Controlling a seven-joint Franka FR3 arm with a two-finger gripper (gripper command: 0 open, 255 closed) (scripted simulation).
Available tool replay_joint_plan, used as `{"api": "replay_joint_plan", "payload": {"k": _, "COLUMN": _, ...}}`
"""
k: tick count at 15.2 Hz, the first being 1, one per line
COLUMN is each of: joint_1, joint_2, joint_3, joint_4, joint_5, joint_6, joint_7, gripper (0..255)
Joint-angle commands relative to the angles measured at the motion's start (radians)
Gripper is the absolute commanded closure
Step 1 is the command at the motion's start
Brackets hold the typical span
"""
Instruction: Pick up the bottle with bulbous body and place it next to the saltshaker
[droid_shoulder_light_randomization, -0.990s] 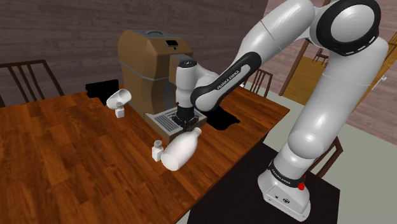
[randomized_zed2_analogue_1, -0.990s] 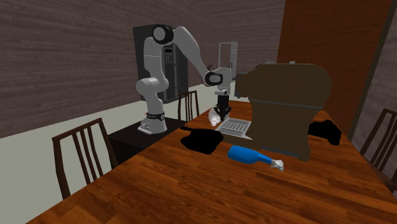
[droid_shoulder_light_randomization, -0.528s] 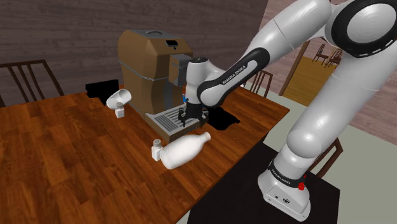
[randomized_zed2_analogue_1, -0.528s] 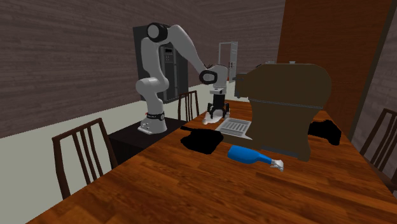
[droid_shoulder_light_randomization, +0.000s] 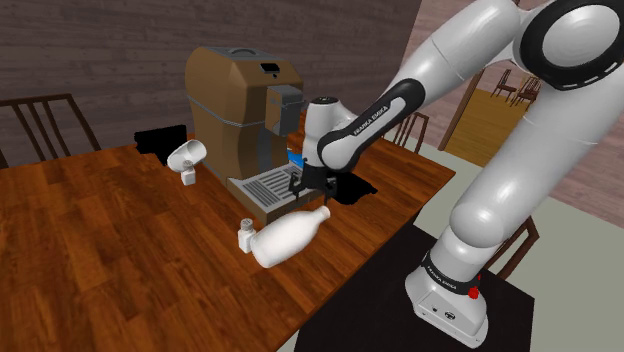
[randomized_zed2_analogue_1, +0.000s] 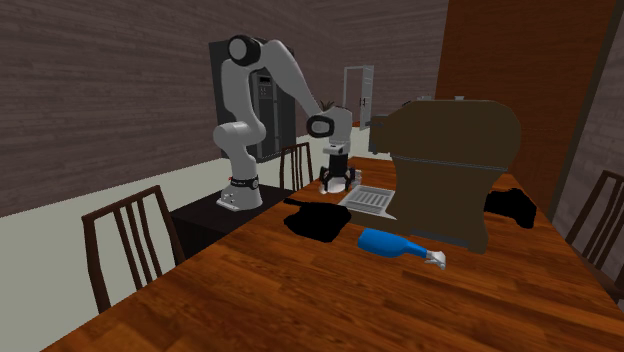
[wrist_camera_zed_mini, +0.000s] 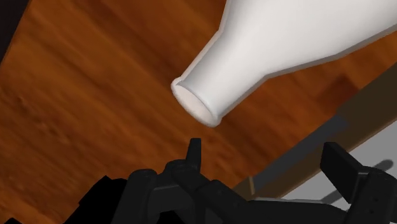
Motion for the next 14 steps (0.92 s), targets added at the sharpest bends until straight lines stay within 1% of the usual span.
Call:
{"api": "replay_joint_plan", "payload": {"k": 1, "joint_1": -0.004, "joint_2": 0.039, "joint_3": 0.000, "joint_4": -0.006, "joint_5": -0.029, "joint_6": 0.042, "joint_7": 0.023, "gripper": 0}}
{"api": "replay_joint_plan", "payload": {"k": 9, "joint_1": -0.004, "joint_2": 0.039, "joint_3": 0.000, "joint_4": -0.006, "joint_5": -0.029, "joint_6": 0.042, "joint_7": 0.023, "gripper": 0}}
{"api": "replay_joint_plan", "payload": {"k": 10, "joint_1": -0.005, "joint_2": 0.041, "joint_3": 0.000, "joint_4": -0.003, "joint_5": -0.031, "joint_6": 0.041, "joint_7": 0.023, "gripper": 255}}
{"api": "replay_joint_plan", "payload": {"k": 14, "joint_1": -0.003, "joint_2": 0.047, "joint_3": 0.002, "joint_4": -0.002, "joint_5": -0.035, "joint_6": 0.045, "joint_7": 0.030, "gripper": 255}}
